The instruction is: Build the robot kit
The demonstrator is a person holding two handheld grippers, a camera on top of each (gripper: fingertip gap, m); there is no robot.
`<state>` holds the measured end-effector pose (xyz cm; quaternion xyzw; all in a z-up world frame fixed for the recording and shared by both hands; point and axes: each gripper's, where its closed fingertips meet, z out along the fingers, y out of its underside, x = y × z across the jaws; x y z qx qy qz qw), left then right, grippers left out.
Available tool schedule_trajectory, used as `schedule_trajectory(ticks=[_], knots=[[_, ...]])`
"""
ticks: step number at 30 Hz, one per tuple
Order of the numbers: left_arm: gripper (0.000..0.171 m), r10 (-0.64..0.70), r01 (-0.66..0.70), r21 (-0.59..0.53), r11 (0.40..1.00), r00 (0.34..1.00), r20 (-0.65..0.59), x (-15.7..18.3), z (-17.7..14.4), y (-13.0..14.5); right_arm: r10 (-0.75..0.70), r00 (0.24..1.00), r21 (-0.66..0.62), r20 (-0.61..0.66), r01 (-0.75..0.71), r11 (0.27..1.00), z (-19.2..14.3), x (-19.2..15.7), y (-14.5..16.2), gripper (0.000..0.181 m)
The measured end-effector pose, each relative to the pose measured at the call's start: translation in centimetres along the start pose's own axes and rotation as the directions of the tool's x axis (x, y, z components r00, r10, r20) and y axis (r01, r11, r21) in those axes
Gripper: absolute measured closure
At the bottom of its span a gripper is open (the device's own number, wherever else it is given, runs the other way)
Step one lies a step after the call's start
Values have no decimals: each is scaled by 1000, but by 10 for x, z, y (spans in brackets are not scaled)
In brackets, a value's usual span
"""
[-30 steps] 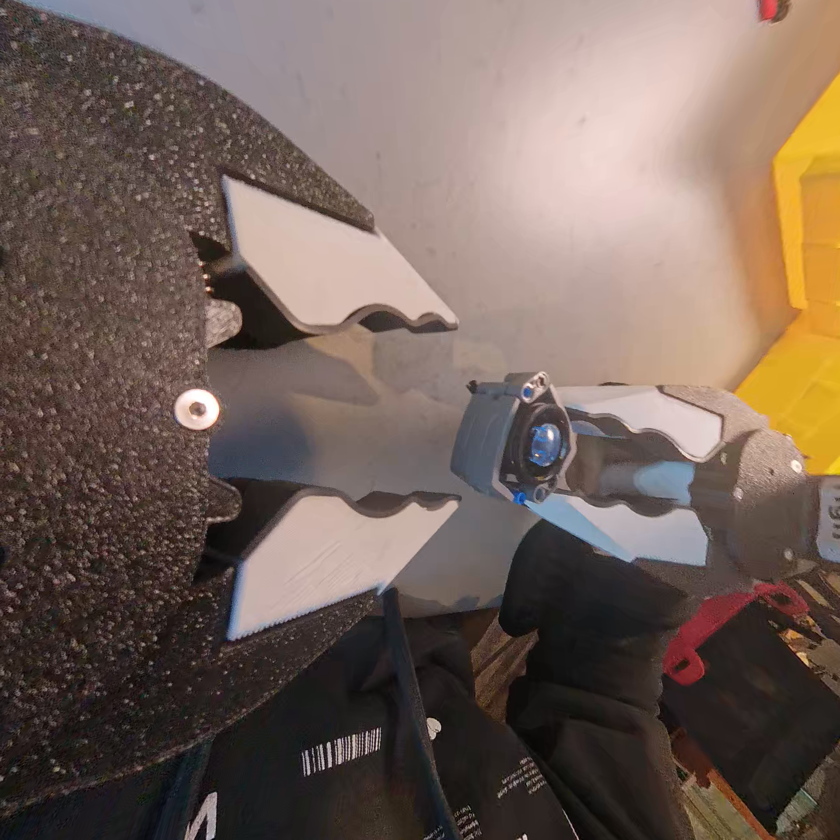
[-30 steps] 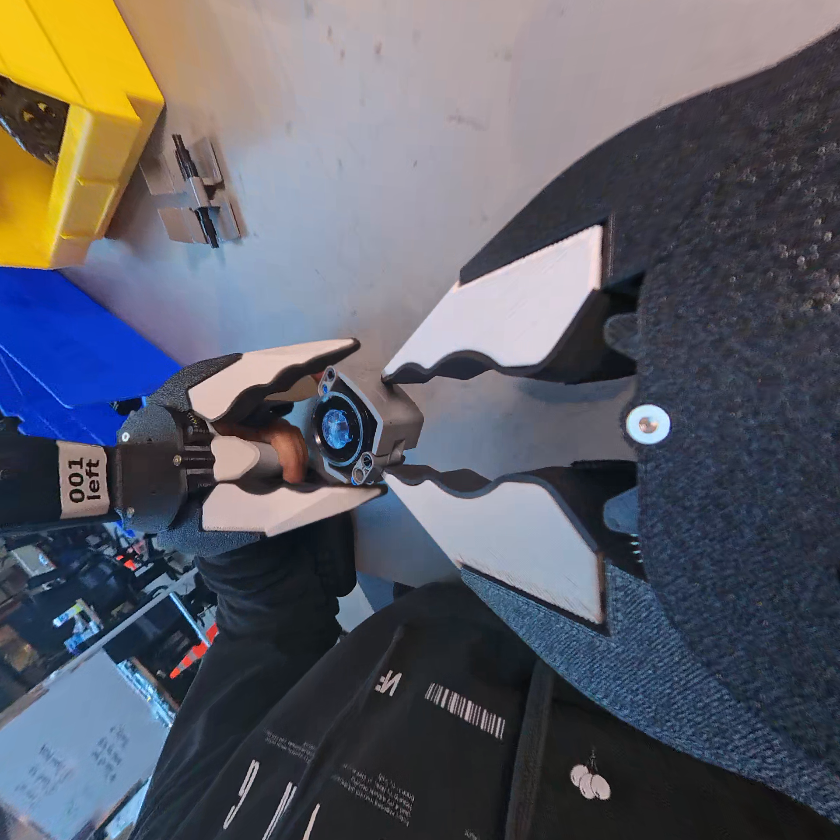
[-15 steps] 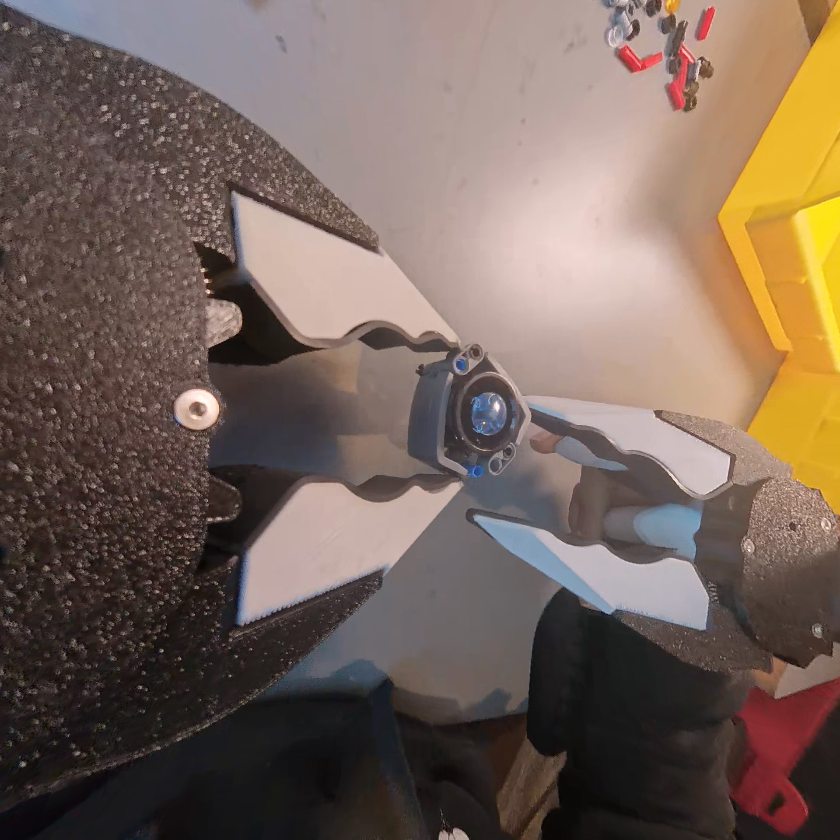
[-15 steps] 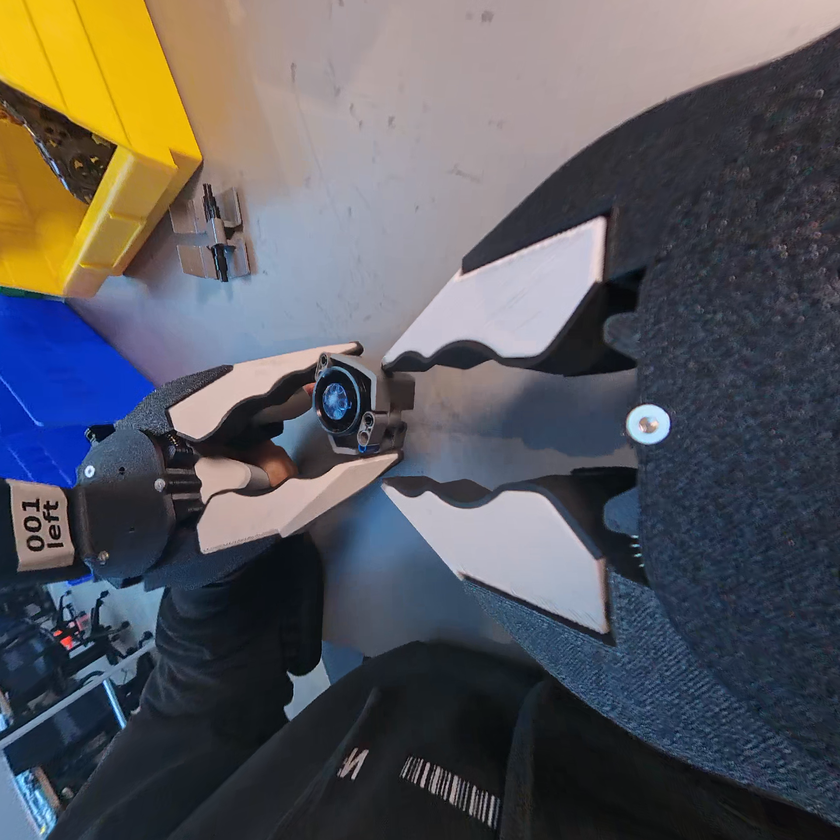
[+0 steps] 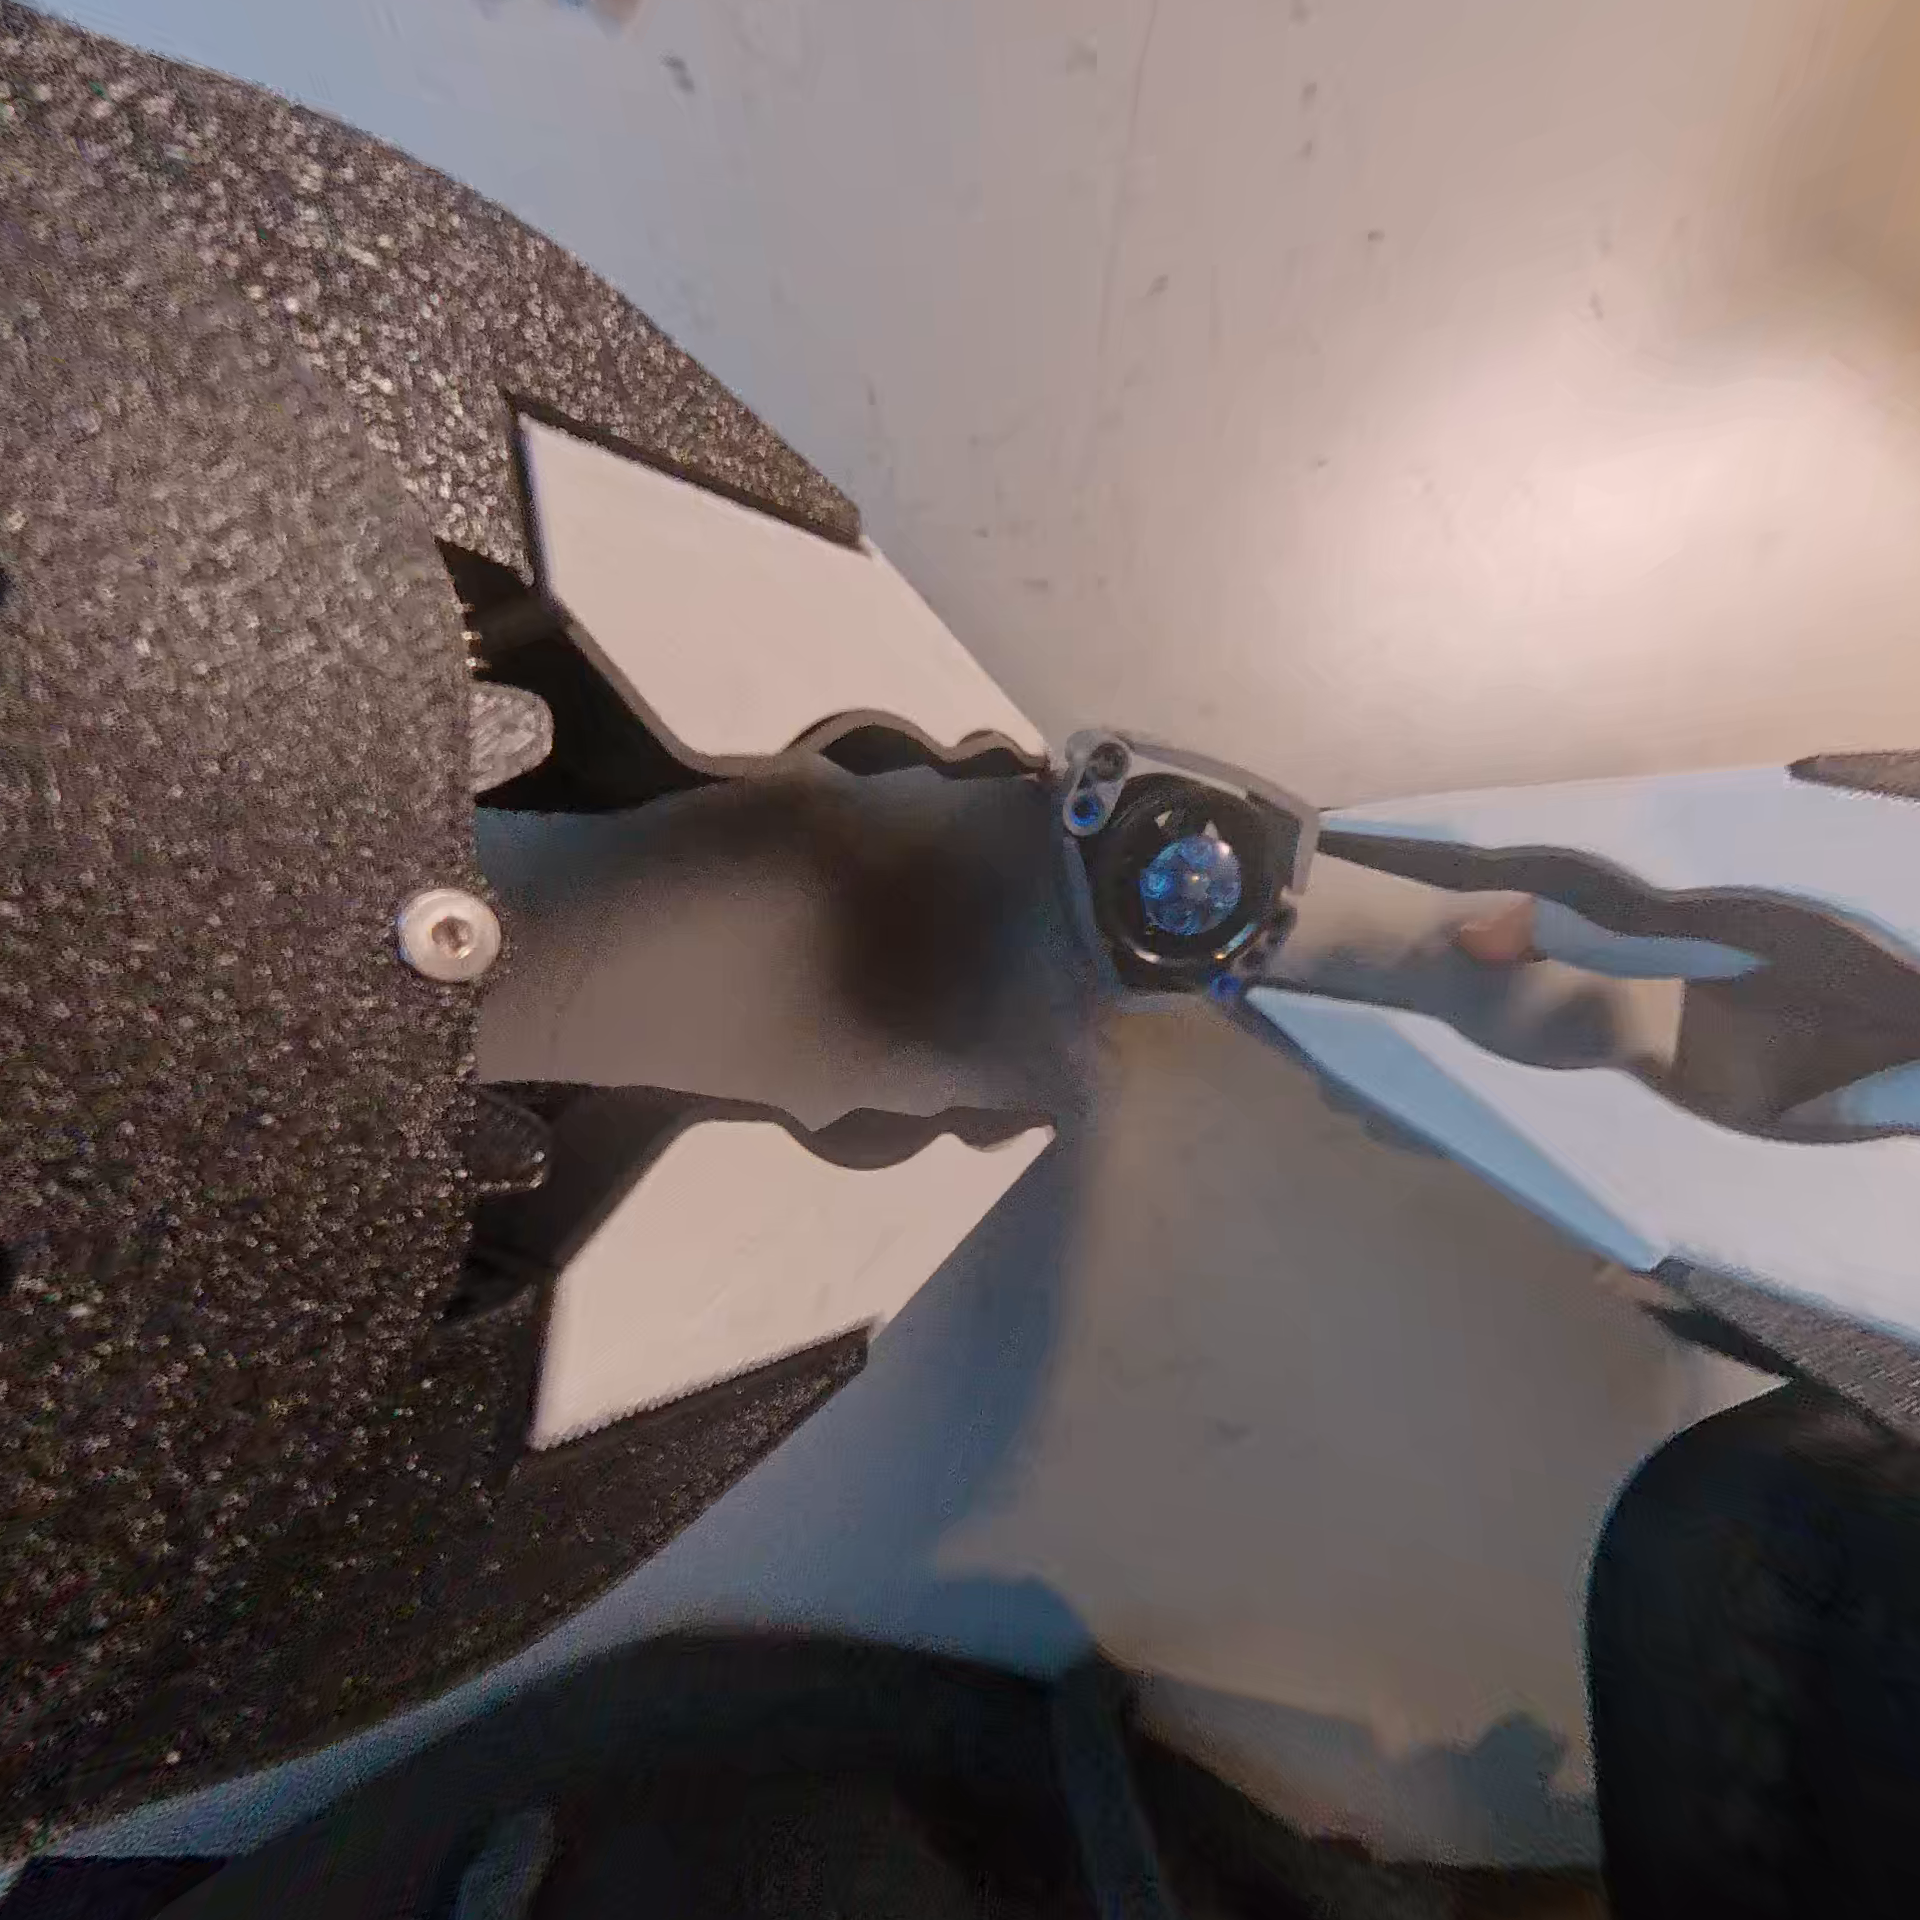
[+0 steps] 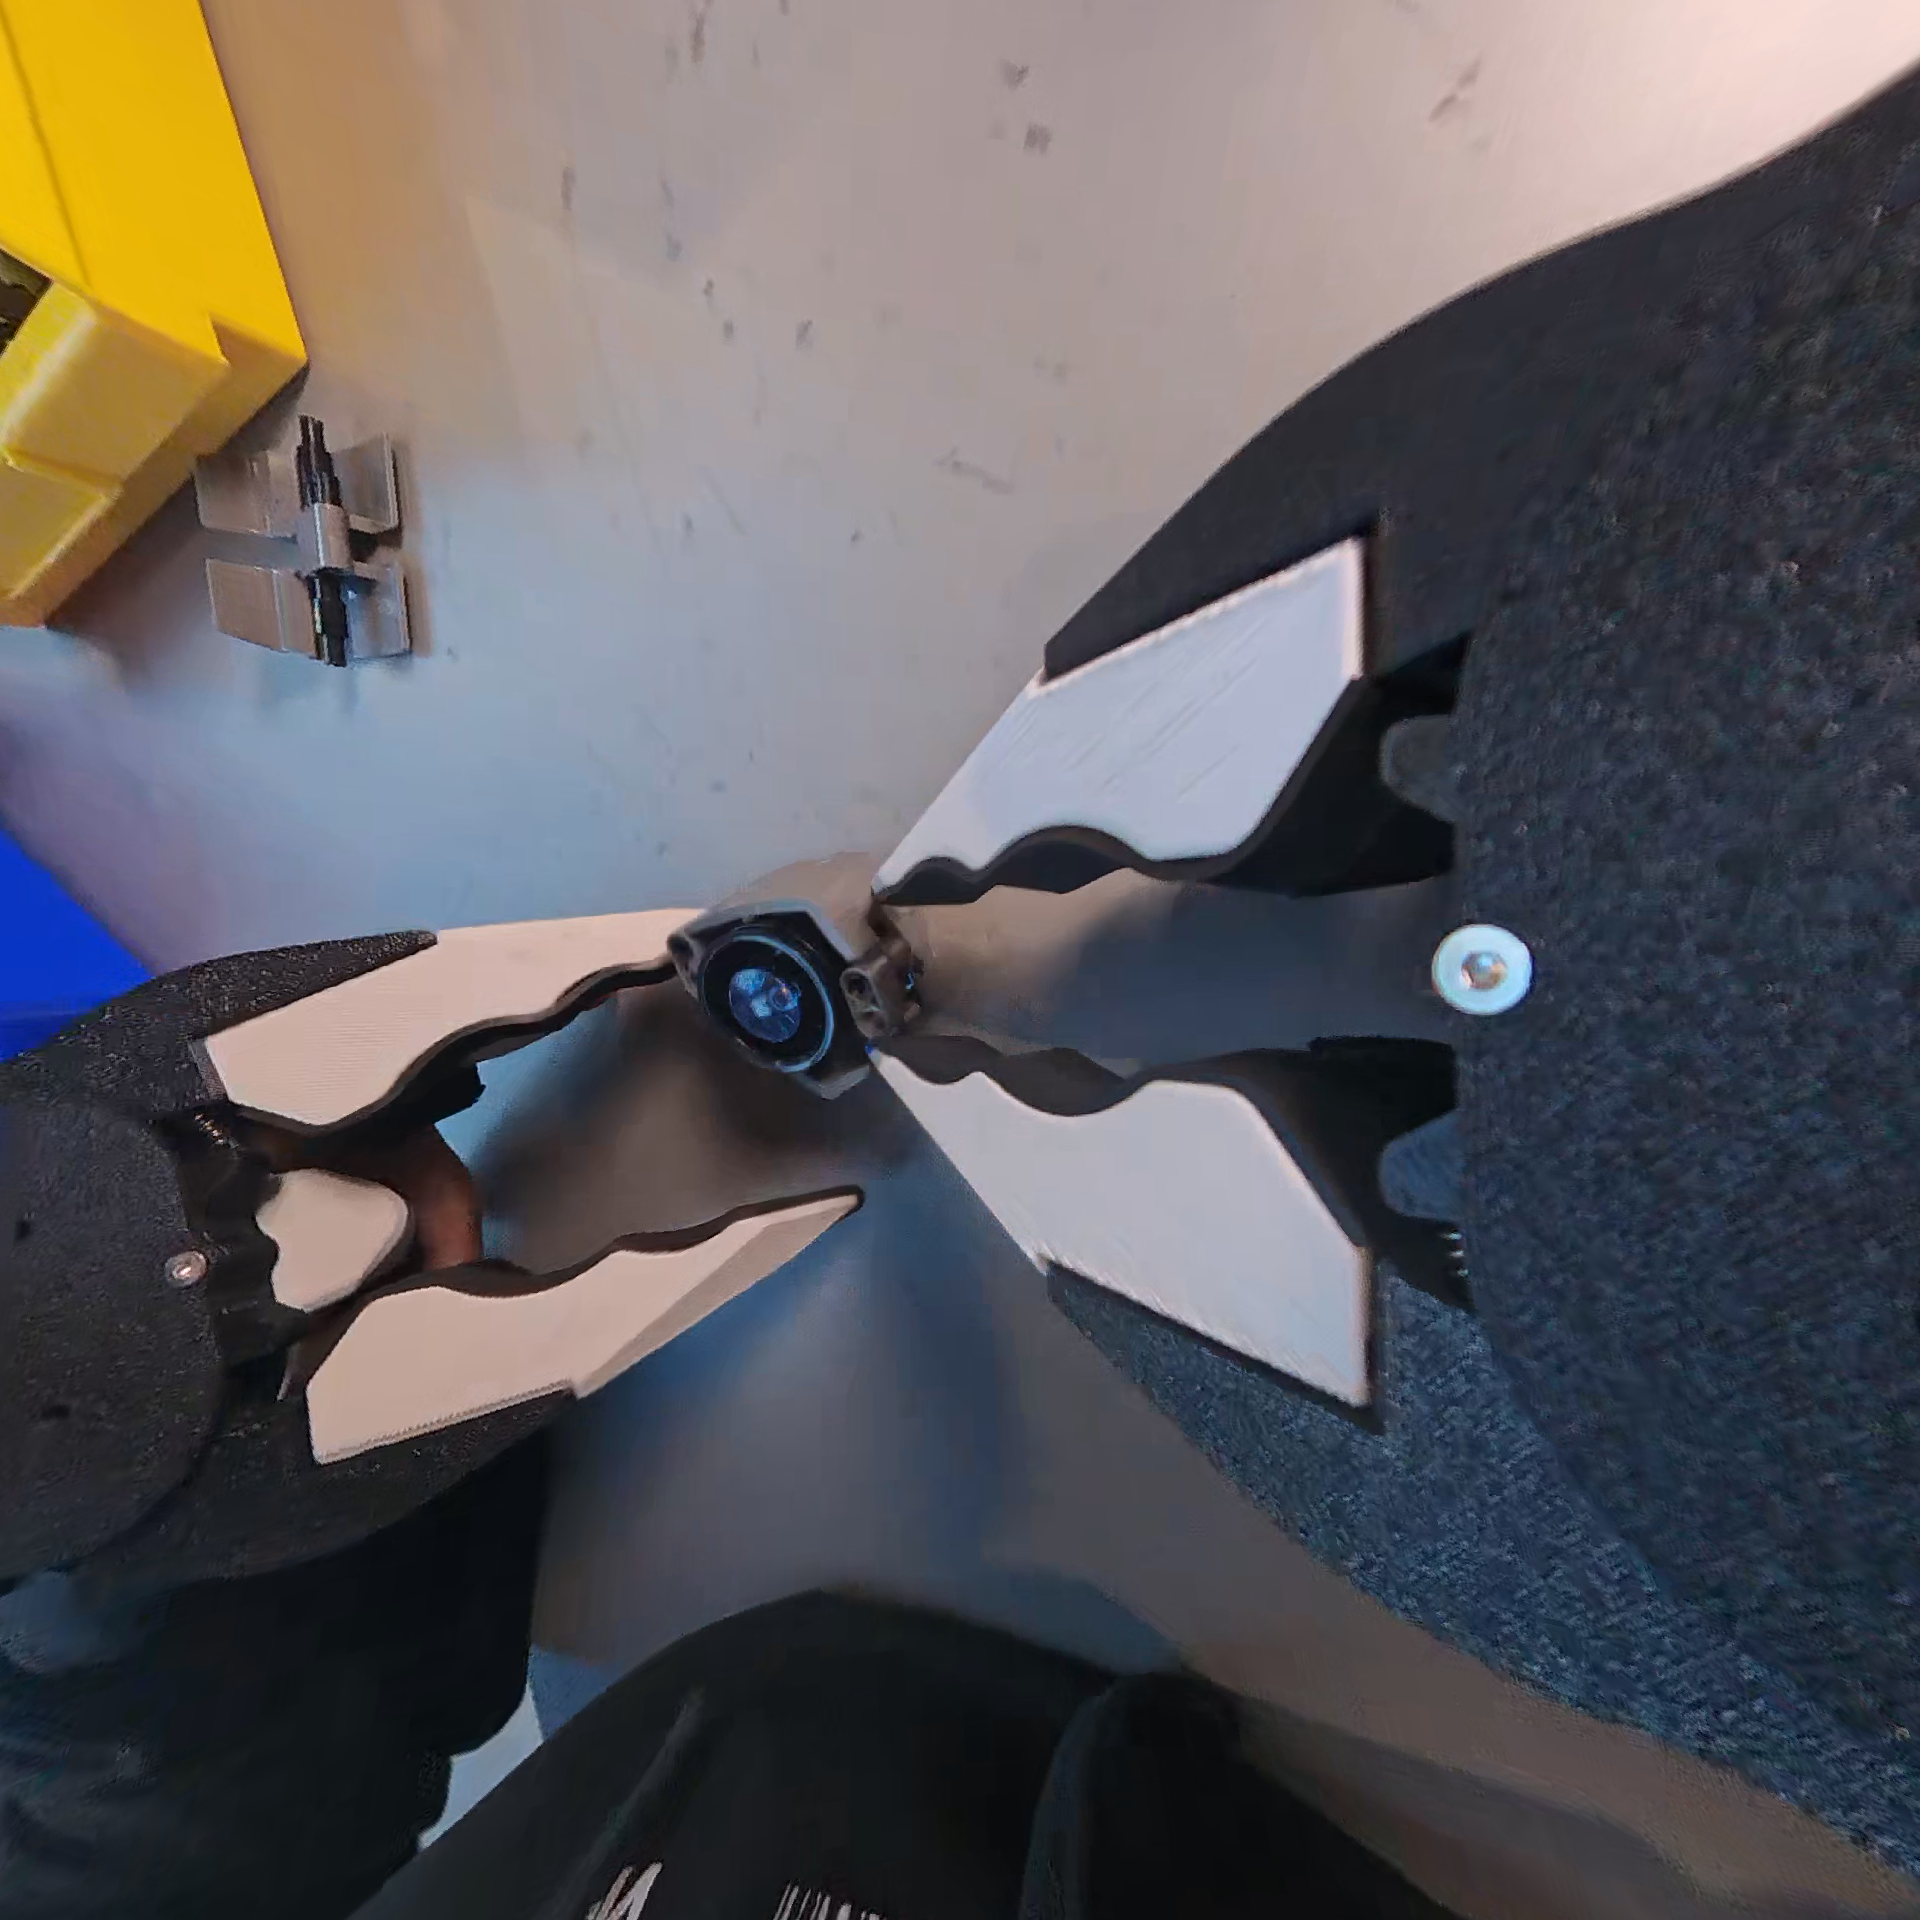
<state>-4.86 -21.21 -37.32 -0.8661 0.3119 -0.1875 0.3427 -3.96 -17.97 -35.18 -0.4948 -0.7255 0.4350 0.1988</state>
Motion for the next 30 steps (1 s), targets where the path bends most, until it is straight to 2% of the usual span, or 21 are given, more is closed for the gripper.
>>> schedule_trajectory(ticks=[1, 3, 7, 9, 11, 12, 14, 15, 20, 25, 30], knots=[[113, 1, -1, -5, 1000, 1000, -20, -1, -3, 3, -5, 1000, 3, -2, 5, 1000, -1, 2, 0, 157], [110, 20, -20, 19, 1000, 1000, -21, -10, -8, 3, -39, 999, -31, 7, 40, 999, -1, 2, 5, 149], [101, 177, -176, 55, 983, 984, -10, -21, -3, -7, -103, 995, -48, -1, 103, 994, 0, 3, 7, 139], [95, 187, -185, 60, 981, 982, -31, -24, 5, -15, -102, 995, -50, -16, 101, 994, 2, 5, 6, 139], [93, 142, -137, 49, 989, 985, -98, -22, 13, -19, -92, 995, -52, -35, 90, 995, 5, 7, 4, 141], [96, 120, -115, 44, 992, 983, -137, -19, 17, -21, -92, 995, -56, -36, 90, 994, 6, 7, 4, 143], [118, 131, -125, 47, 991, 978, -165, -14, 19, -23, -103, 994, -63, -35, 101, 993, 7, 4, 5, 148], [124, 139, -132, 51, 990, 976, -168, -11, 19, -23, -107, 994, -67, -37, 104, 992, 7, 3, 5, 148], [125, 177, -174, 61, 983, 983, -50, -14, 20, -24, -50, 998, -55, -29, 48, 997, 4, 1, 6, 155], [126, 250, -258, 95, 961, 964, 84, -15, 15, -31, 164, 985, 49, 48, -166, 985, -6, 3, -7, 163], [129, 287, -307, 90, 947, 940, 183, -21, 12, -36, 212, 976, 63, 54, -215, 975, -6, 6, -9, 168]])
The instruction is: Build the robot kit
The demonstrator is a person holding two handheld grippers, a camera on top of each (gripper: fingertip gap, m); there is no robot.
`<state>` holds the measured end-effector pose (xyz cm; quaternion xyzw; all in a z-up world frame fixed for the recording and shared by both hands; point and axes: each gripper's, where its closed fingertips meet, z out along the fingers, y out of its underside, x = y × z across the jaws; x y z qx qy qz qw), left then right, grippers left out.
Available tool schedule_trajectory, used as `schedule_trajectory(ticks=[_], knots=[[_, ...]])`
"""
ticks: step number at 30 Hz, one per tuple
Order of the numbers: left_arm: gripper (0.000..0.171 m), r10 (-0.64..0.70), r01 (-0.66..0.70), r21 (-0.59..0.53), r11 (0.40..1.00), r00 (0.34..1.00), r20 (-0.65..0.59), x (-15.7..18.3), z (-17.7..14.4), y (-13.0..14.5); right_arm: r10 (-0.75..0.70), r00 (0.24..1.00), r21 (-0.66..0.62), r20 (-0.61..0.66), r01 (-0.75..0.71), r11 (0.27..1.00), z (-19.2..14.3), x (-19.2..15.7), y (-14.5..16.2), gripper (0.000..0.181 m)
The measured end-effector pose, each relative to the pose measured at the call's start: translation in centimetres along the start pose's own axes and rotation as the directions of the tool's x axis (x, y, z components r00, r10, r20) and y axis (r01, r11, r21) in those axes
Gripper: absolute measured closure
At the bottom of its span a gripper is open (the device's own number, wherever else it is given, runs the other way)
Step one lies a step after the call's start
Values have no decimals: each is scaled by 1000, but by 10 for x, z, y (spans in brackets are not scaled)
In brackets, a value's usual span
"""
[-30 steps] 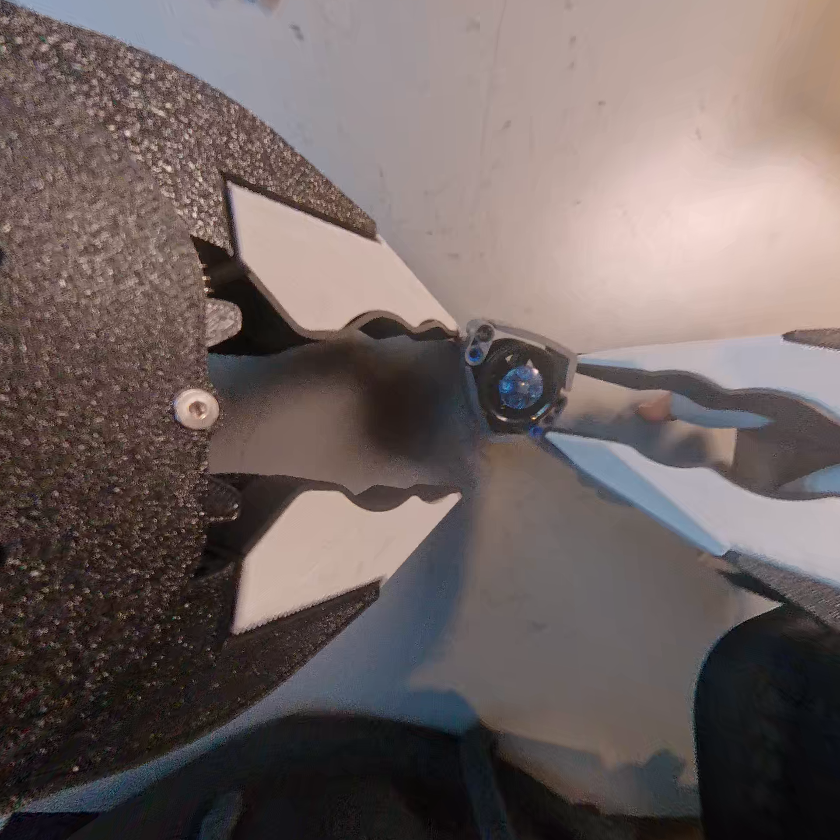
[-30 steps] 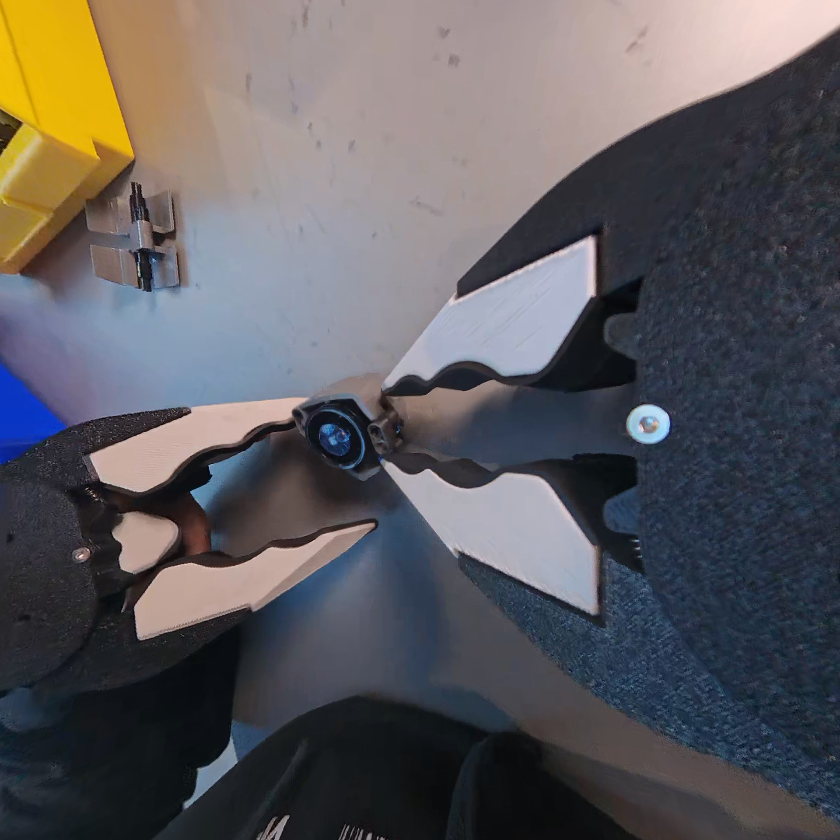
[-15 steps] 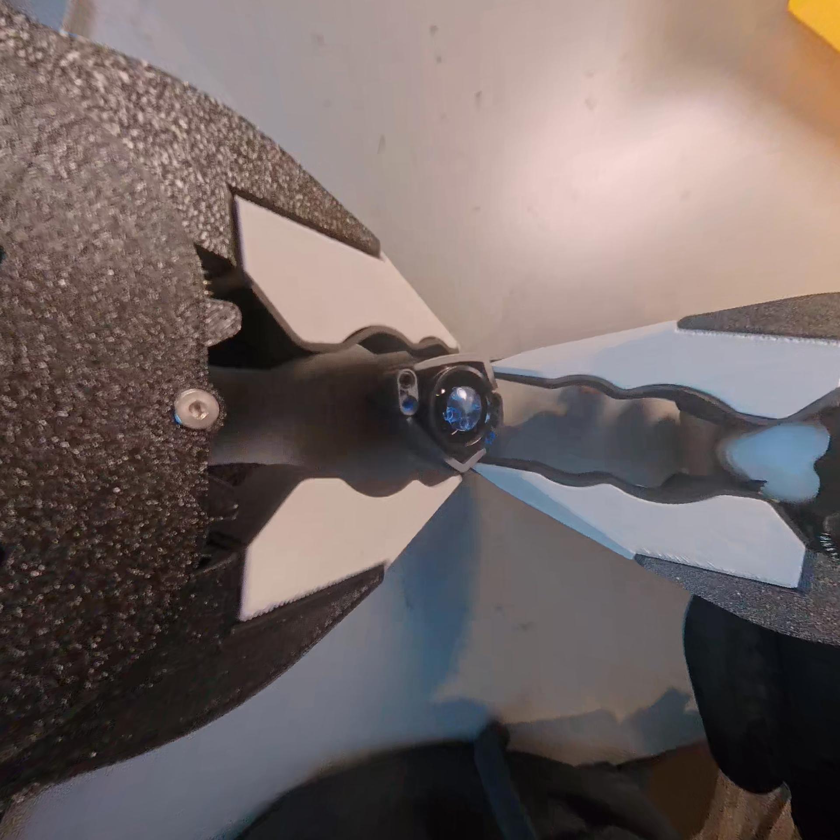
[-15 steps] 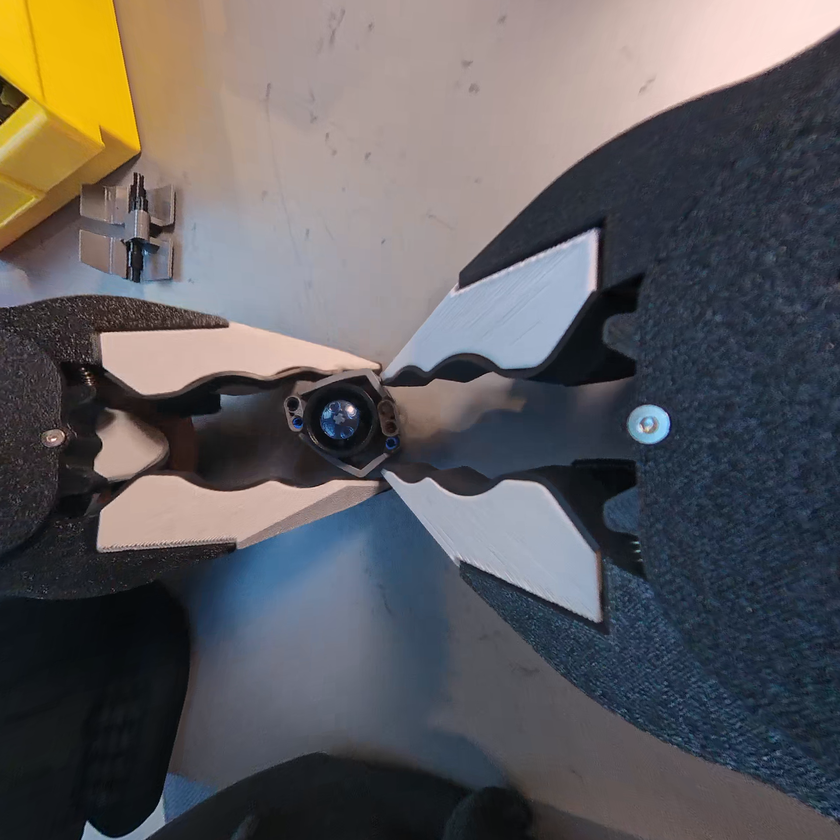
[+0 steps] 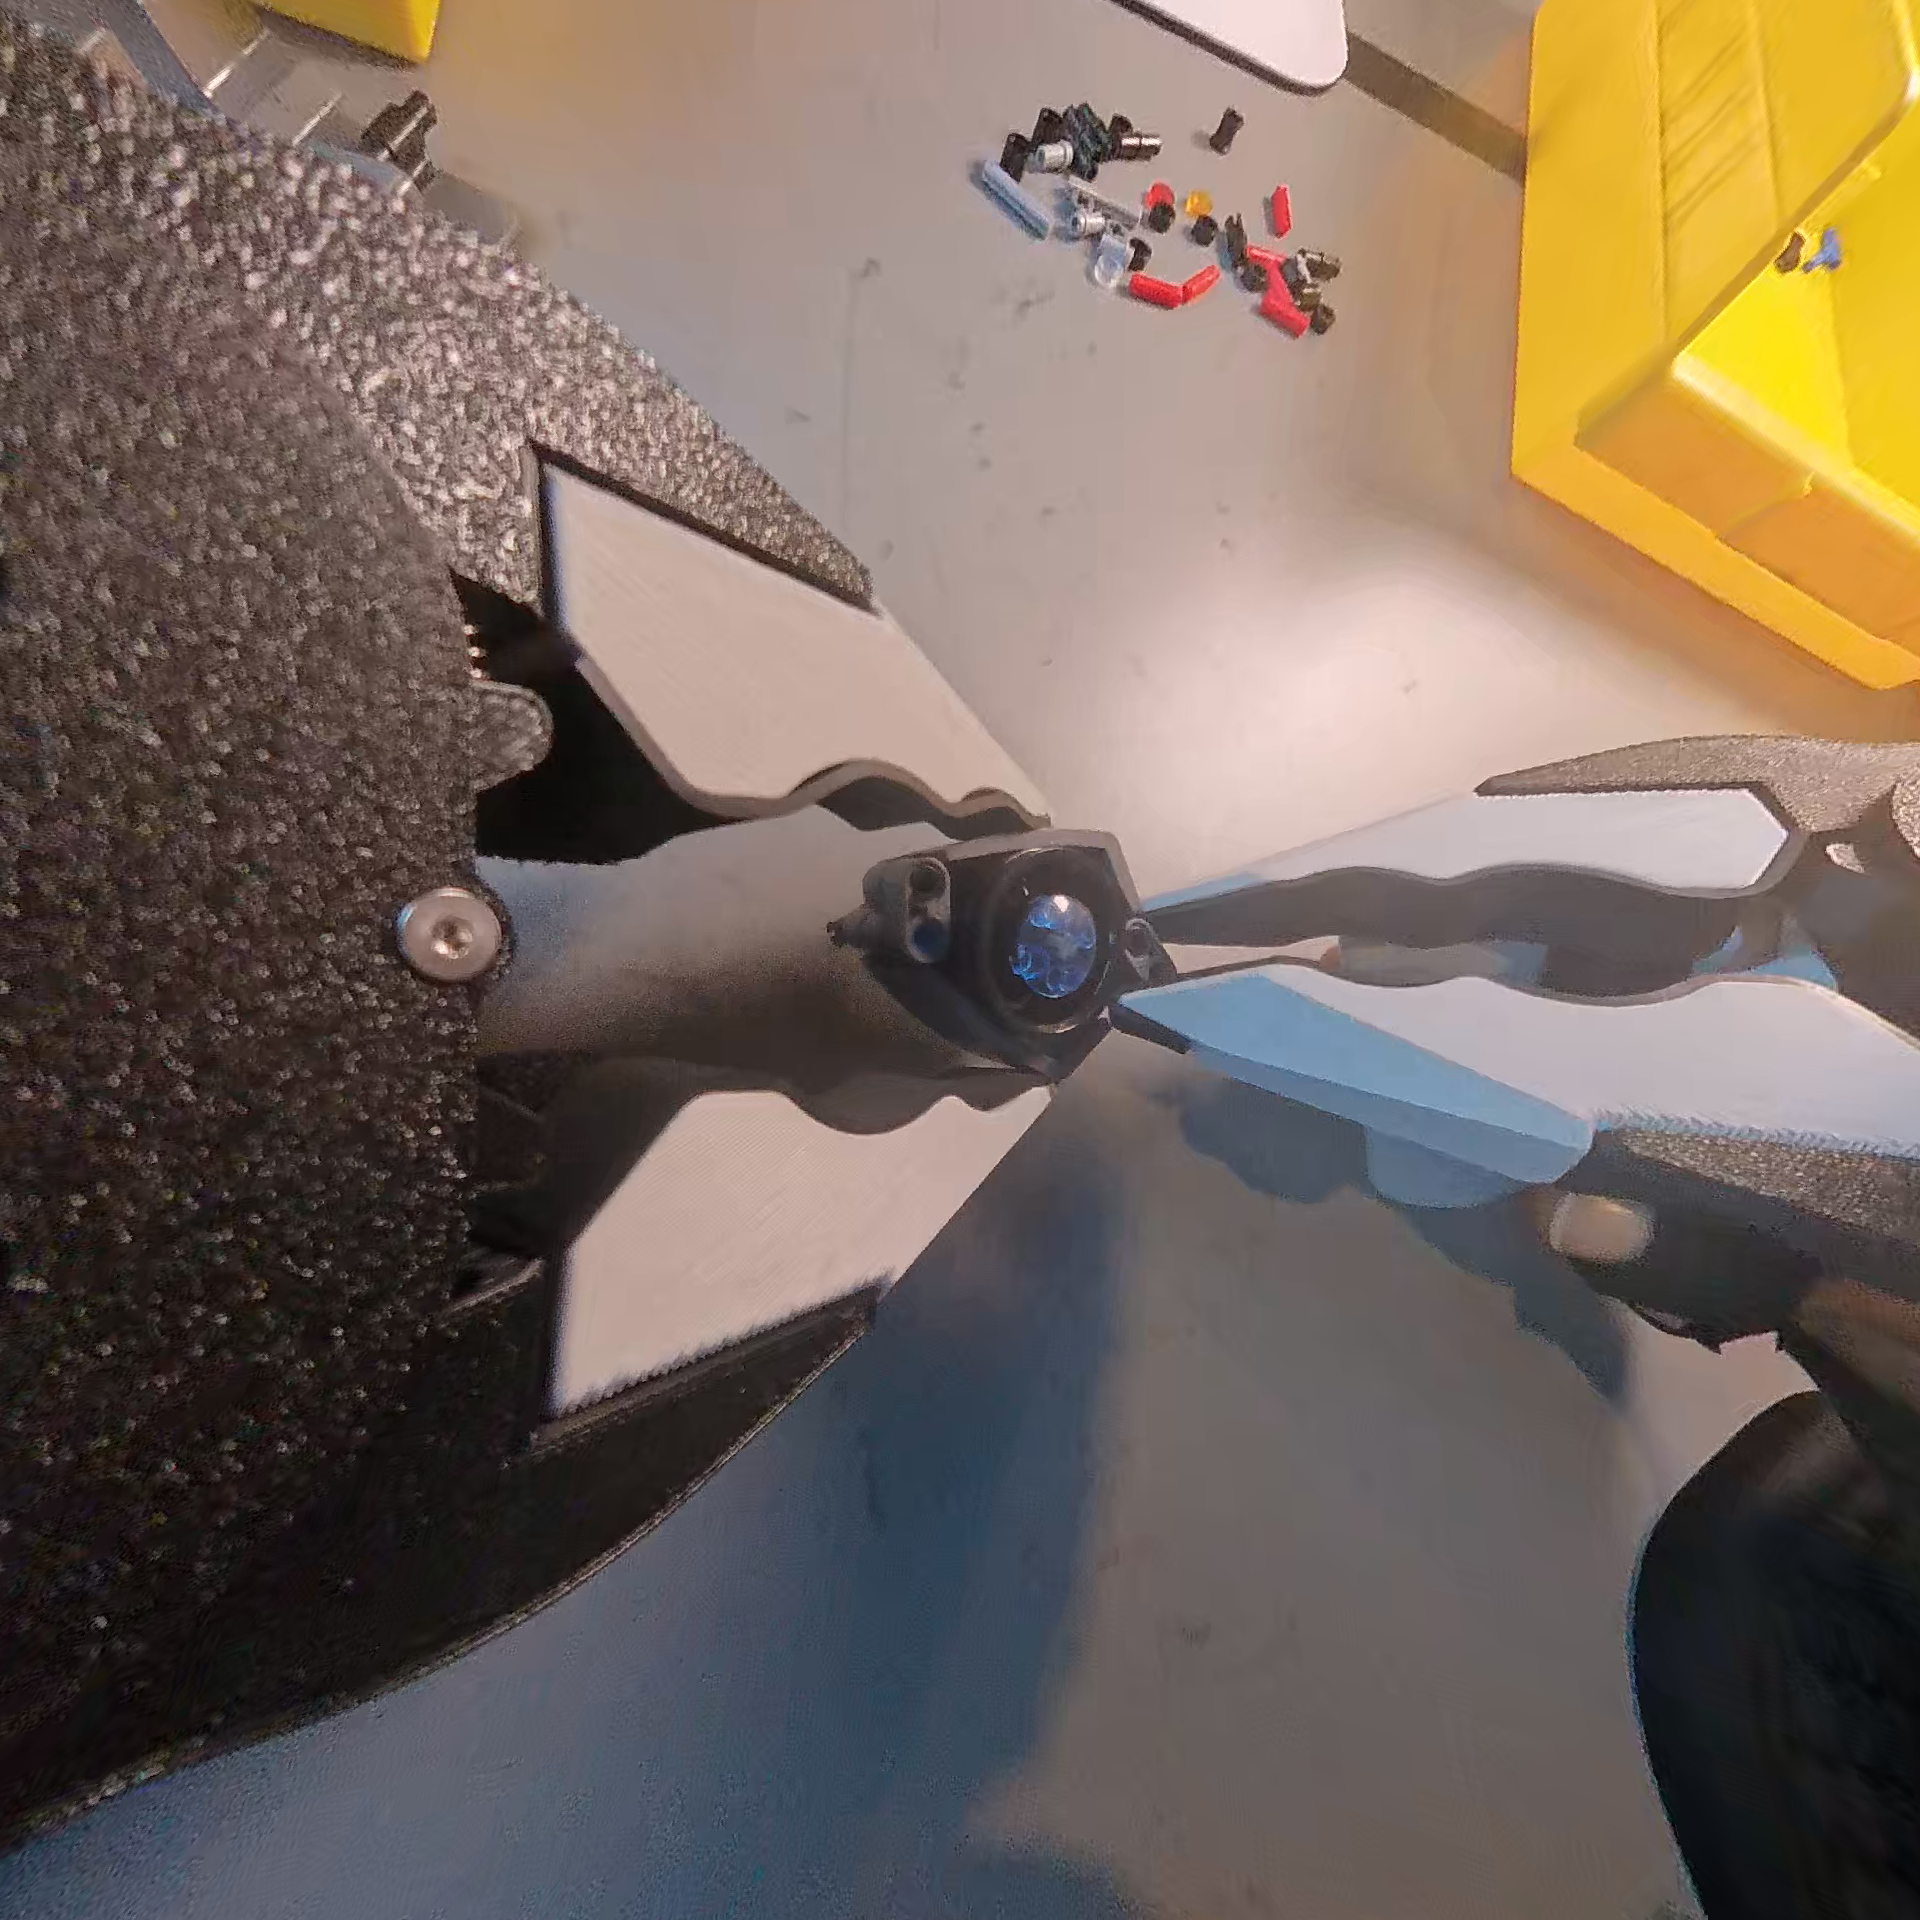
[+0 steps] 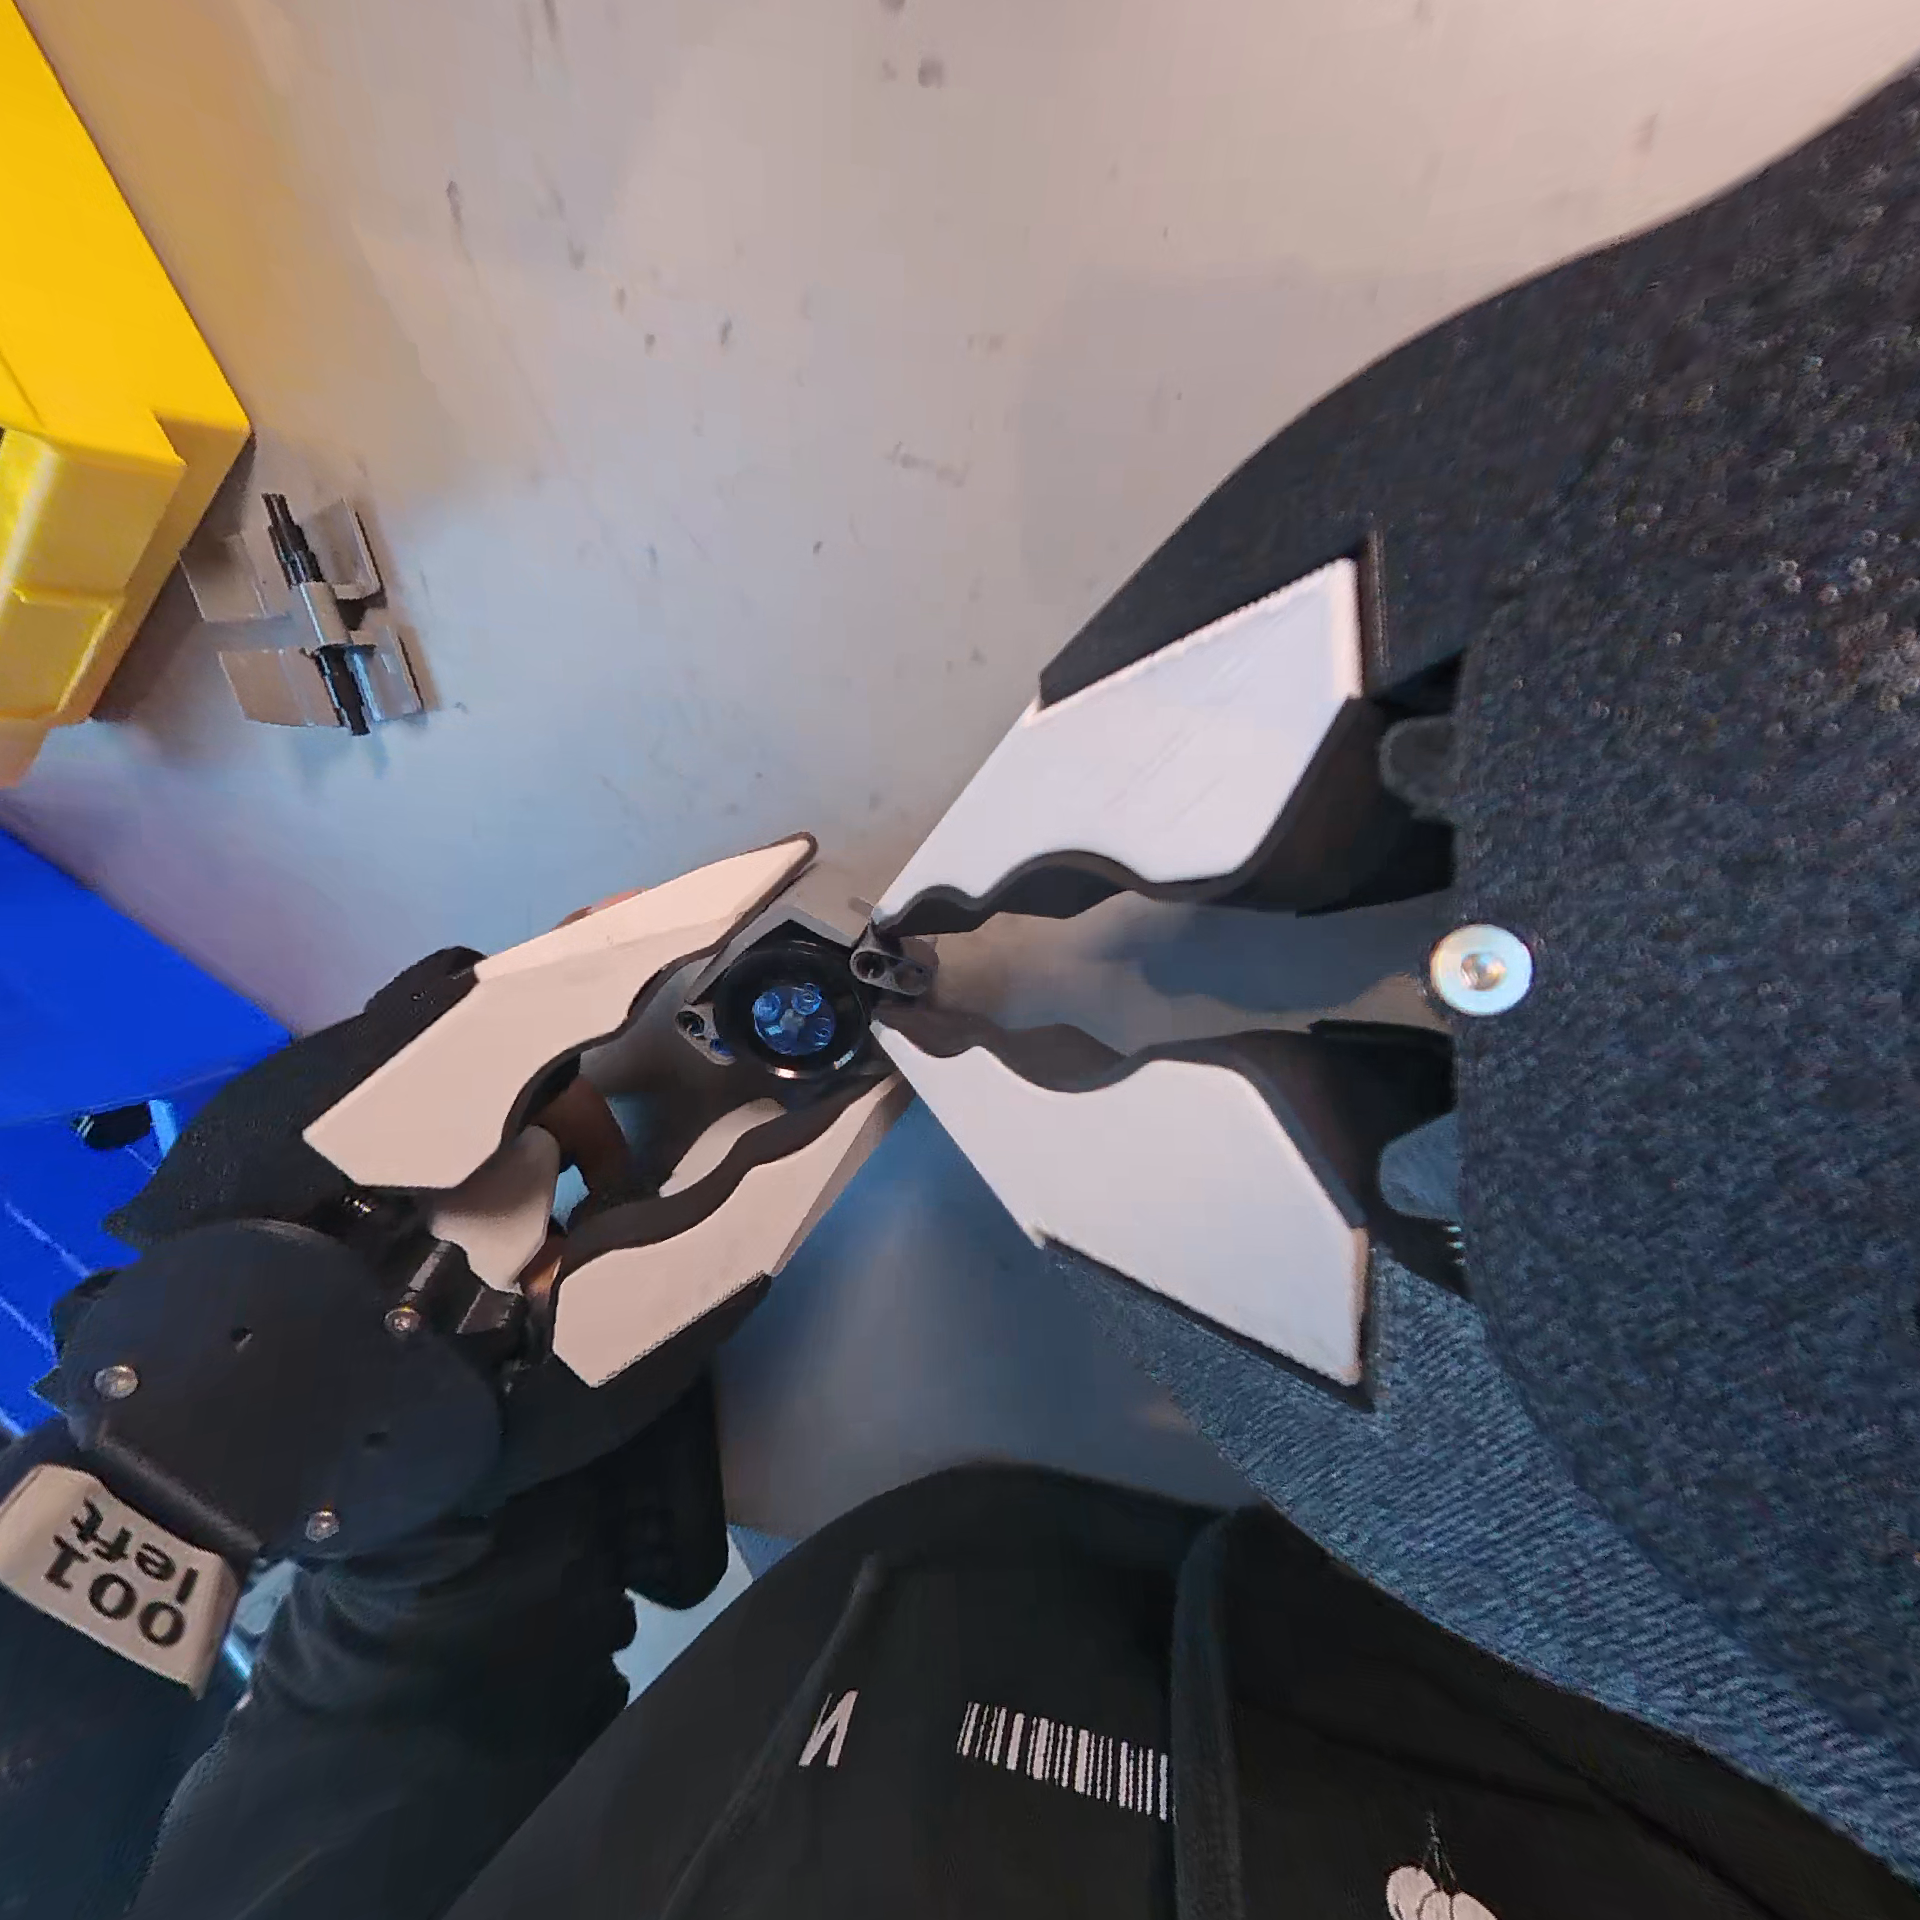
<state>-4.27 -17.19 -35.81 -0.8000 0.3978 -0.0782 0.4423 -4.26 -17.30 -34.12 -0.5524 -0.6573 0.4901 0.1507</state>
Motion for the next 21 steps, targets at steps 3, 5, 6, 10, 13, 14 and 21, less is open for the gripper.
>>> schedule_trajectory(ticks=[3, 5, 6, 10, 13, 14, 21], knots=[[129, 3, -3, -5, 1000, 1000, 9, 0, 0, 1, 1, 1000, -8, -18, -1, 1000, 1, 2, 1, 171], [129, -27, 27, -7, 1000, 1000, -4, 1, 1, 2, -10, 999, -19, -33, 10, 1000, 1, 2, 2, 171], [129, -34, 34, -10, 999, 999, -4, 0, 1, 2, -11, 999, -21, -43, 10, 1000, 1, 3, 2, 172], [129, -96, 96, -11, 995, 995, -30, 1, 2, 4, -40, 996, -33, -84, 38, 999, 1, 4, 2, 173], [129, -113, 112, -30, 993, 993, -40, 2, 4, 7, -37, 995, -48, -95, 32, 998, 1, 4, 3, 173], [129, -125, 123, -43, 991, 991, -51, 4, 6, 9, -27, 995, -55, -92, 22, 998, 1, 4, 5, 173], [130, -216, 212, -55, 976, 972, -88, 7, 6, 8, -46, 998, -51, -49, 43, 998, -2, -1, 6, 165]])
